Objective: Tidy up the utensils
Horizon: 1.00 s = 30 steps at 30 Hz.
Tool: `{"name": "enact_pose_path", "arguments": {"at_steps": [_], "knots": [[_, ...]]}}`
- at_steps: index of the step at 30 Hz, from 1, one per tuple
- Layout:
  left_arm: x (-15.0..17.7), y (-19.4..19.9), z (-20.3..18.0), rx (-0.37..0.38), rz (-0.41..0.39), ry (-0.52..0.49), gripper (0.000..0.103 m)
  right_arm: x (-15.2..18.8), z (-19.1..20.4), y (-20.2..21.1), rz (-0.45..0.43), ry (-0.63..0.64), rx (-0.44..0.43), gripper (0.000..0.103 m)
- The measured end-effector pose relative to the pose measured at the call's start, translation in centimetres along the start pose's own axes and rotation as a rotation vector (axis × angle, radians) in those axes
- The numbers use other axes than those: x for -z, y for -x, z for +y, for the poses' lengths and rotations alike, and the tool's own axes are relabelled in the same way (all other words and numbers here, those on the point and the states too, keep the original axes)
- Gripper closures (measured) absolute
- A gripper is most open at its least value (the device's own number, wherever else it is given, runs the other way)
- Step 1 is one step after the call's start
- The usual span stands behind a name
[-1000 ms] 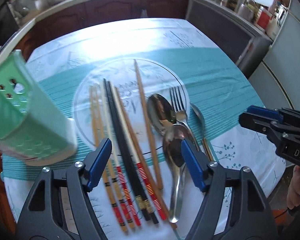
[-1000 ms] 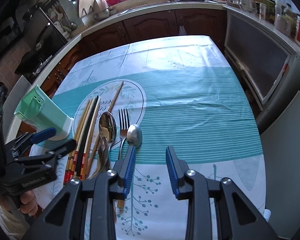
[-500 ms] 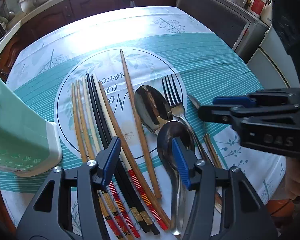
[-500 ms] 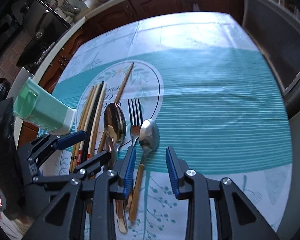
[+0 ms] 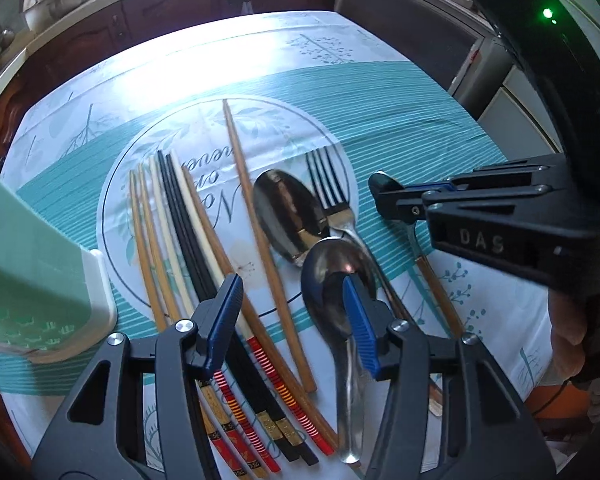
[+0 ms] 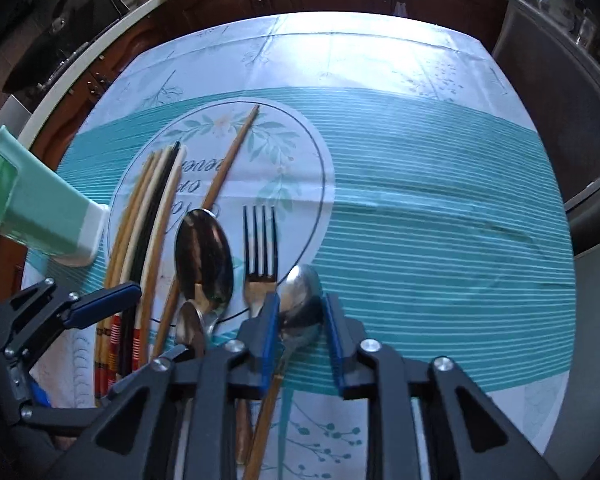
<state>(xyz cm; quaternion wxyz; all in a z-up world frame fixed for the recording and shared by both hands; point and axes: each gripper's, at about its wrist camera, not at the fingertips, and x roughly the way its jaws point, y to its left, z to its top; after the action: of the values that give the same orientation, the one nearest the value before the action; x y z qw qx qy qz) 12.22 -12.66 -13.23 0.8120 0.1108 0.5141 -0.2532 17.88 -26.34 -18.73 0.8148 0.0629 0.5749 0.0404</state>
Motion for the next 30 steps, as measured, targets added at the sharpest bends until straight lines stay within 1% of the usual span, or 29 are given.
{"name": "enact_pose_path", "arguments": {"at_steps": [1, 2, 4, 6, 9, 14, 17, 25, 28, 30], "knots": [[-0.1, 0.0, -0.2, -0.001, 0.0, -0.013, 0.053, -0.1, -0.5, 0.0, 0.001, -0.013, 0.004, 0.098], [-0.4, -0.1, -0.5, -0.003, 0.001, -0.023, 0.053, 0.0, -0.8, 0.0, 0.004, -0.027, -0.003, 0.098], [-0.7, -0.4, -0.9, -0.008, 0.007, -0.044, 0.054, 0.3, -1.8, 0.0, 0.005, -0.073, -0.053, 0.098], [-0.9, -0.7, -1.1, 0.003, 0.019, -0.053, 0.058, 0.6, -2.7, 0.2, -0.002, -0.101, -0.074, 0.098], [-1.2, -0.8, -1.4, 0.013, 0.025, -0.057, 0.059, 1.4, -3.5, 0.5, -0.01, -0.12, -0.092, 0.098], [-1.5, -1.0, -2.2, 0.018, 0.026, -0.078, 0.06, 2.4, -4.2, 1.0, -0.014, -0.123, -0.103, 0.098], [-1.5, -1.0, -2.6, 0.028, 0.029, -0.109, 0.06, 2.5, -4.0, 0.9, -0.014, -0.117, -0.112, 0.098], [-2.4, -1.6, -2.8, 0.023, 0.088, -0.208, 0.06, 3.0, -3.9, 1.0, -0.017, -0.1, -0.128, 0.098], [-2.3, -1.1, -2.7, 0.006, 0.084, -0.231, 0.06, 3.1, -3.9, 1.0, -0.018, -0.1, -0.134, 0.098], [-2.1, -0.6, -2.8, 0.008, 0.076, -0.244, 0.06, 3.3, -3.9, 1.1, -0.02, -0.098, -0.133, 0.098]]}}
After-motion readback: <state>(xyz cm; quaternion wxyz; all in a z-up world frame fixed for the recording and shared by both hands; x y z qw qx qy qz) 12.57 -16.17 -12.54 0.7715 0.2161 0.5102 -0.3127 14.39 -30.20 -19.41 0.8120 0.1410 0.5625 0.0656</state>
